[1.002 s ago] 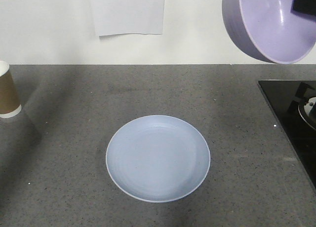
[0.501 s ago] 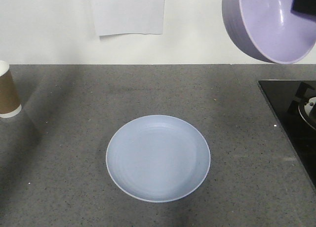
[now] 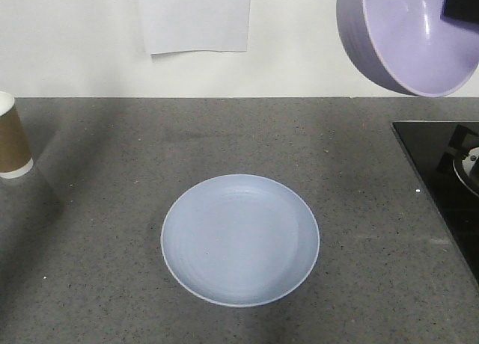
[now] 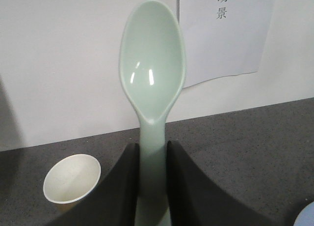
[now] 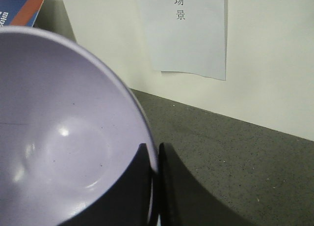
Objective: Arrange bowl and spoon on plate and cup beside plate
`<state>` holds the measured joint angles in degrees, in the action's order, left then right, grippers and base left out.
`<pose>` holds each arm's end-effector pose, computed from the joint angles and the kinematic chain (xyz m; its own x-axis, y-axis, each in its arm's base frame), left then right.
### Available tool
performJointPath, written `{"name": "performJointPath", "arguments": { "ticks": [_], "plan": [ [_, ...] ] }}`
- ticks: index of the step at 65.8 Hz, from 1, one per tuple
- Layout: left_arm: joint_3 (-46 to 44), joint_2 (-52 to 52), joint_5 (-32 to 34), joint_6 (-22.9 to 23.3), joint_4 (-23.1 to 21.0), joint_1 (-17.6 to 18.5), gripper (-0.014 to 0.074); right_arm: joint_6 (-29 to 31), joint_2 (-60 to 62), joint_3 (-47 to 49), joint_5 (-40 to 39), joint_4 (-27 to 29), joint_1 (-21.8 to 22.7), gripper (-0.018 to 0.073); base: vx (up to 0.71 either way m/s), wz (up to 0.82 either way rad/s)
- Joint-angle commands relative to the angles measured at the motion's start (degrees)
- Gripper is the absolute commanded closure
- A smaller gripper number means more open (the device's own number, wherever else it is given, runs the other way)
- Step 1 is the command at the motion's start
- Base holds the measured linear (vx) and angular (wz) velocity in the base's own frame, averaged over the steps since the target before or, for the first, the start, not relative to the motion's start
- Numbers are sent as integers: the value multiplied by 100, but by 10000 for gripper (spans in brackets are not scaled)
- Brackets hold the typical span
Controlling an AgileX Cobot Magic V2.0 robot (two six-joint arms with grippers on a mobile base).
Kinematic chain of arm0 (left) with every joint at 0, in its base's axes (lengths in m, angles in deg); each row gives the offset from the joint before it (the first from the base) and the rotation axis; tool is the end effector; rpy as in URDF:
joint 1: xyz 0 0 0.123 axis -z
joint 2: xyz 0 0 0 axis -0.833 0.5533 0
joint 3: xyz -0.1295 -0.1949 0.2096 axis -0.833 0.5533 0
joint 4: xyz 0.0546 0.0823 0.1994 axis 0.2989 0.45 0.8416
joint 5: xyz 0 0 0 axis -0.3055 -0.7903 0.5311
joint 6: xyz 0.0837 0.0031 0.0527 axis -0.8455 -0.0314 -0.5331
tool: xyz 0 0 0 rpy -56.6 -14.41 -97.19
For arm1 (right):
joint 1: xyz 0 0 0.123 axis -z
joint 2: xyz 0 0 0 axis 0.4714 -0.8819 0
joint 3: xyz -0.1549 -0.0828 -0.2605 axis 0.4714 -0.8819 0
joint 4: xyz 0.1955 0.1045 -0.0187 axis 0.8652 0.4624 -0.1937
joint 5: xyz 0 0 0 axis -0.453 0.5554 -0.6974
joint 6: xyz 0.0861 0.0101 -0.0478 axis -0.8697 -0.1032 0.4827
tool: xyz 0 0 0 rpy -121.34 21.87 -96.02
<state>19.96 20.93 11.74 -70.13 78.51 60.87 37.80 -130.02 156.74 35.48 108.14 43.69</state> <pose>0.1560 -0.0129 0.4609 -0.2758 0.0408 -0.9603 0.0918 0.9956 0.0159 0.1896 0.0280 0.4818 -0.3396 0.0107 -0.9405 -0.5688 0.7940 0.2144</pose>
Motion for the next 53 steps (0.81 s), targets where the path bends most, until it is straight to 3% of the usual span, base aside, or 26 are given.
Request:
{"name": "performJointPath", "arguments": {
  "ticks": [1, 53],
  "plan": [
    [-156, -76, 440, 7, -23, 22, 603, 36, 117, 162, -229, 379, 12, 565, 0, 0],
    [-156, -76, 440, 7, -23, 22, 603, 36, 117, 162, -229, 379, 12, 565, 0, 0]
  ]
}}
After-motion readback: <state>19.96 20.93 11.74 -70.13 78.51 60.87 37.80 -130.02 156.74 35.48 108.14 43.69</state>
